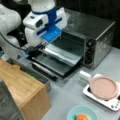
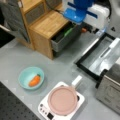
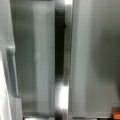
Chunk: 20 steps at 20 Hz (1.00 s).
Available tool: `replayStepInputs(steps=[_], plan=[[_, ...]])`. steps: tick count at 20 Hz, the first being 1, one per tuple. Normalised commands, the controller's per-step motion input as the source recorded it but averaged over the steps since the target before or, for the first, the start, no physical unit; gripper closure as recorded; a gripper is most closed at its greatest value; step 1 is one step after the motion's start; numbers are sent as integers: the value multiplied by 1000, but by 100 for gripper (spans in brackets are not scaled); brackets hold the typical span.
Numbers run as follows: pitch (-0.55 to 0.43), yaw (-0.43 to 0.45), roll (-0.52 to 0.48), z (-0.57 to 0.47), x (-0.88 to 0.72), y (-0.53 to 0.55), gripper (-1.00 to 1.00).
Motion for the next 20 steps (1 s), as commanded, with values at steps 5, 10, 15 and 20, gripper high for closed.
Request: replayStepInputs(steps=[5,10,15,20], plan=[[-72,86,37,-2,178,-144,-100],[-51,130,42,-52,518,-426,-100],[64,151,17,8,684,-394,-100],[168,109,2,115,791,-313,-100]])
